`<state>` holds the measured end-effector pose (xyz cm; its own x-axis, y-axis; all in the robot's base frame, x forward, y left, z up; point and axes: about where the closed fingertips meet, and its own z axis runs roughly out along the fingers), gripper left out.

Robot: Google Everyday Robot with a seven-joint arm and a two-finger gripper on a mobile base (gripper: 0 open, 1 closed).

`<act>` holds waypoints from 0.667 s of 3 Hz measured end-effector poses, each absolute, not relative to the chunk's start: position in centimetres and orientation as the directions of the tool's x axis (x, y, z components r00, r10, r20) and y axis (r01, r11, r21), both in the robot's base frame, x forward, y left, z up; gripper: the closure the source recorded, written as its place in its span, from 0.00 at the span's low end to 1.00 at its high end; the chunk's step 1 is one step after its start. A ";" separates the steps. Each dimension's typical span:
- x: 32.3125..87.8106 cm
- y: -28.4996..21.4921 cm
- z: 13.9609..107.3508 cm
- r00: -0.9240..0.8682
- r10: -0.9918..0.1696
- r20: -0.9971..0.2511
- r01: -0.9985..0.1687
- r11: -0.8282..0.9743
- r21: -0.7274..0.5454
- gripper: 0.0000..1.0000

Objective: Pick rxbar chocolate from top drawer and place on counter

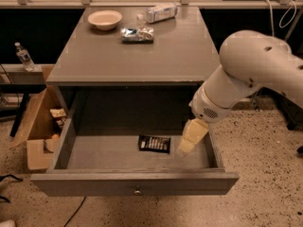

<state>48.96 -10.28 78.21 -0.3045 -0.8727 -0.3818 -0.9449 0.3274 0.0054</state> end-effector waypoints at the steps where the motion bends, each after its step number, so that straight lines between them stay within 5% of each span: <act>1: 50.8 -8.7 74.9 -0.337 -0.854 -0.397 -0.931 0.366 0.002 0.00; 2: 55.1 -6.4 69.2 -0.363 -0.821 -0.441 -0.914 0.407 -0.005 0.00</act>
Offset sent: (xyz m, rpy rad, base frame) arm 0.0670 0.0375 -0.0821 0.0696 -0.0636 -0.1262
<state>55.08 -6.42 69.19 -0.3632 -0.8209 -0.4406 -0.9136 0.4066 -0.0045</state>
